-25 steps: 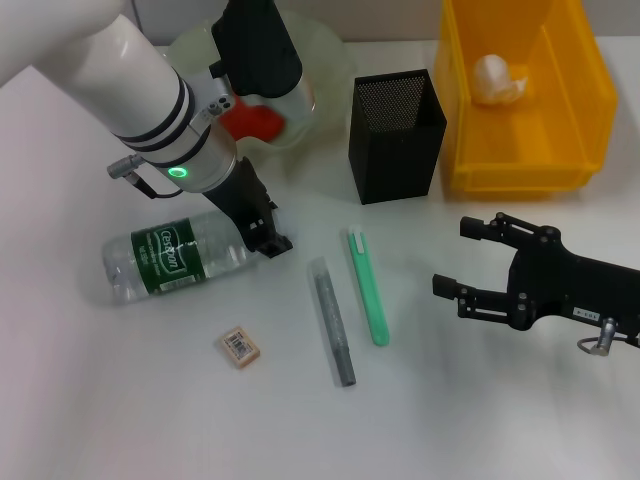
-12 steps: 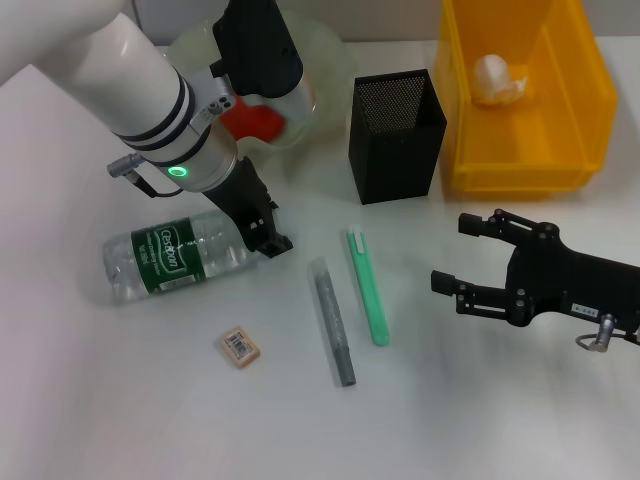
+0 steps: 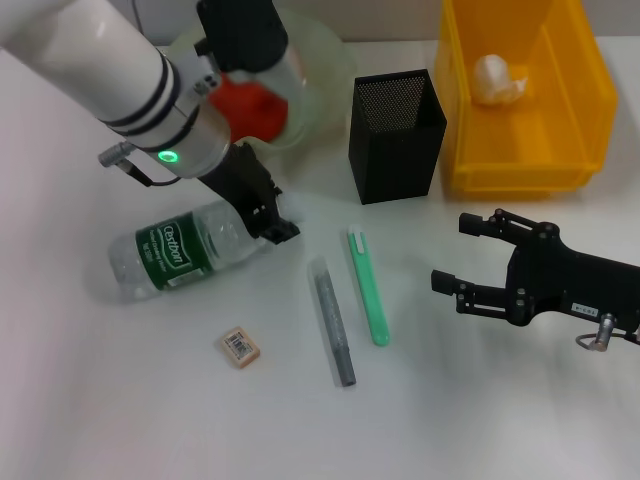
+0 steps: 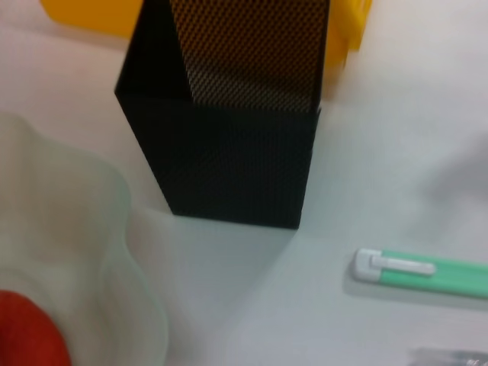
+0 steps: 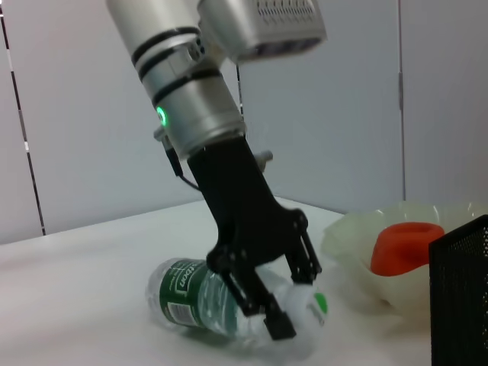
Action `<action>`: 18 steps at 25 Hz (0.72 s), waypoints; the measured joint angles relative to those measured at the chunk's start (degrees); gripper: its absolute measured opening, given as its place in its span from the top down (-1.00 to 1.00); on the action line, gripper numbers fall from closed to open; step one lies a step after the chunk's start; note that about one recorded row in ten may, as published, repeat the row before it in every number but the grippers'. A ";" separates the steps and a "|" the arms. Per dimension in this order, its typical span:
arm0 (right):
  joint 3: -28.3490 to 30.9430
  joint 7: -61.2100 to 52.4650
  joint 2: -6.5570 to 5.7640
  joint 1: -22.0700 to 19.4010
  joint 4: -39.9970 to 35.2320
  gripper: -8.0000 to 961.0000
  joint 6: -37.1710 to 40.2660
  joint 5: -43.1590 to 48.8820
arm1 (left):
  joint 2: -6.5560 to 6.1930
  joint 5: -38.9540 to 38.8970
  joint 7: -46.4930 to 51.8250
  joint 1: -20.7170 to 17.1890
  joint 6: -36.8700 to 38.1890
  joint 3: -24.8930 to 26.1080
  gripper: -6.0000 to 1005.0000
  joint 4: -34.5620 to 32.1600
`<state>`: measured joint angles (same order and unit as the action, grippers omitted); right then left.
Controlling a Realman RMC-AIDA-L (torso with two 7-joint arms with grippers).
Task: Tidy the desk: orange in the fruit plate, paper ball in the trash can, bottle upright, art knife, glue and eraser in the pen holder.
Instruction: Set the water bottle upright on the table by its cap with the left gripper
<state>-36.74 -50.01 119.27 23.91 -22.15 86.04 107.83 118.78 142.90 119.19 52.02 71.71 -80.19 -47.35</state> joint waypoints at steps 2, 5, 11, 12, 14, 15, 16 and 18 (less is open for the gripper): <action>0.00 0.00 0.00 0.00 0.00 -0.74 -0.01 0.00 | -0.14 -0.82 -0.54 -0.73 1.61 1.73 0.10 -1.73; 0.00 0.00 0.00 0.00 0.00 -0.74 -0.03 0.00 | -0.20 -1.13 -1.25 -1.17 3.35 4.10 0.10 -3.27; -0.10 -0.19 0.00 -0.01 0.00 -0.74 -0.08 0.01 | -0.22 -2.34 -3.39 -1.74 8.39 11.02 0.10 -6.30; -0.16 -0.23 0.00 -0.01 0.00 -0.74 -0.11 0.01 | -0.27 -3.51 -3.94 -2.09 9.87 12.94 0.10 -7.48; -0.25 -0.27 0.00 -0.01 0.00 -0.74 -0.15 0.01 | -0.38 -4.40 -4.35 -2.54 10.83 14.29 0.10 -8.63; -0.27 -0.27 0.00 0.00 0.00 -0.74 -0.17 0.01 | -0.41 -5.18 -4.84 -2.93 11.59 15.27 0.10 -9.52; -0.30 -0.27 0.00 0.02 0.00 -0.74 -0.20 0.01 | -0.43 -5.60 -5.15 -3.08 12.01 15.85 0.10 -9.92; -0.34 -0.27 0.00 0.06 0.00 -0.74 -0.26 0.01 | -0.47 -6.56 -6.09 -3.44 13.19 17.47 0.10 -10.71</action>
<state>-37.08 -50.28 119.26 23.97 -22.15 85.79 107.84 118.31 136.35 113.10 48.57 84.90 -62.72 -58.06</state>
